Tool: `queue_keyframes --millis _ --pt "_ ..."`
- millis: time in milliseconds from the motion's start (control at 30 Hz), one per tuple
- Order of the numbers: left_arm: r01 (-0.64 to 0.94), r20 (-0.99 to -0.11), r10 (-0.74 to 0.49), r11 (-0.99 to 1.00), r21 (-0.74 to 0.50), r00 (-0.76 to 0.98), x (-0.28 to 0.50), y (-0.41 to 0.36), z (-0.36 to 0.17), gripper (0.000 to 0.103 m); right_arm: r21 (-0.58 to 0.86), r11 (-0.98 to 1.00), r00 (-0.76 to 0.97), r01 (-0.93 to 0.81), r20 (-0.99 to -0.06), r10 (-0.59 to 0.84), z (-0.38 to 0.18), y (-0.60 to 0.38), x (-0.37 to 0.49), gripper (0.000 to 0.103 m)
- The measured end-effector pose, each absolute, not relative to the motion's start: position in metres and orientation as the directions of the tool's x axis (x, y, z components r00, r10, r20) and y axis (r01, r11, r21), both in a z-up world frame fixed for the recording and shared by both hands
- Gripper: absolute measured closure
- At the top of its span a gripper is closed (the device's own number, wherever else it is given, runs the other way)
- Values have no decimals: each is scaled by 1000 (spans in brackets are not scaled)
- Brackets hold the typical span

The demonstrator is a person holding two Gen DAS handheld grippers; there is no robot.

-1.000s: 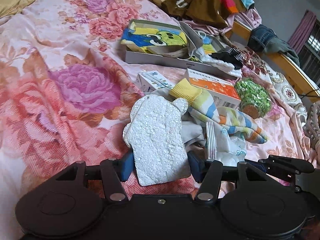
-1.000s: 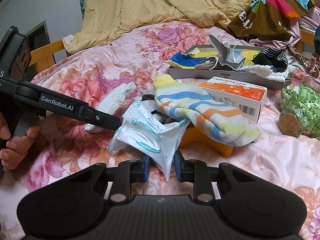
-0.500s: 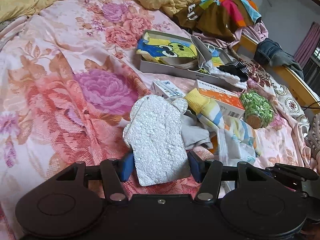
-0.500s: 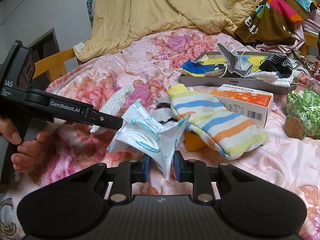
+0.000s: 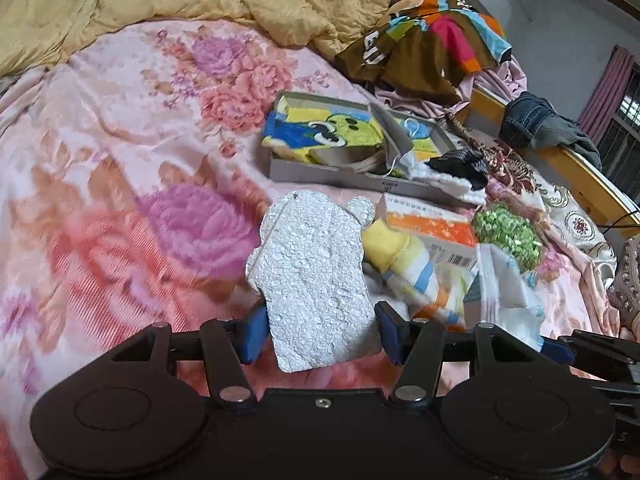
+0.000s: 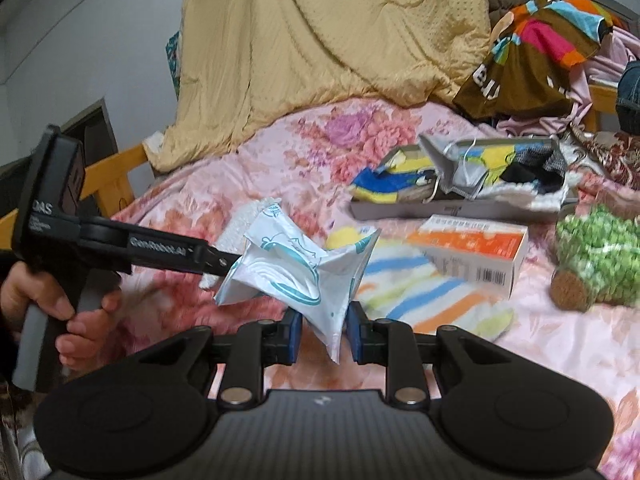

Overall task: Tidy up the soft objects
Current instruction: 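Lift and carry the foam pad and packet with both tools over the painting tray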

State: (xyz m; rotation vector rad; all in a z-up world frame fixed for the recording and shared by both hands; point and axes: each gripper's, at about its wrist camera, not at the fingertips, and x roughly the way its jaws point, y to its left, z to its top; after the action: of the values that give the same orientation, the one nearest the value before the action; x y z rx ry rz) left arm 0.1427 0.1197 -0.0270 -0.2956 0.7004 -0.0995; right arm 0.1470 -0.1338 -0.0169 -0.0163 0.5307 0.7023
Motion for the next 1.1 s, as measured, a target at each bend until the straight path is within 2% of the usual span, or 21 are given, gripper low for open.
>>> queue_keyframes --millis 200,367,533,700,900,1100 --pt "9 -590 -203 949 -315 781 186 108 -14 45 110 787 676 -607 -450 584 15 -142 203 77" --pt "45 -567 -200 960 -276 799 222 93 9 45 67 789 689 -610 -447 571 56 -158 259 77" --pt "67 -534 -191 968 -243 823 264 78 35 45 9 807 704 -590 -484 520 85 -174 309 76" --pt "31 -522 -165 966 -256 837 317 66 47 45 35 865 739 -501 -503 449 83 -188 353 76" --pt "-76 -584 -117 952 -296 803 370 60 39 45 29 895 783 -446 -472 406 67 -186 395 76" --pt "-109 -632 -63 967 -230 772 411 44 36 45 47 915 776 -400 -514 365 51 -177 421 76"
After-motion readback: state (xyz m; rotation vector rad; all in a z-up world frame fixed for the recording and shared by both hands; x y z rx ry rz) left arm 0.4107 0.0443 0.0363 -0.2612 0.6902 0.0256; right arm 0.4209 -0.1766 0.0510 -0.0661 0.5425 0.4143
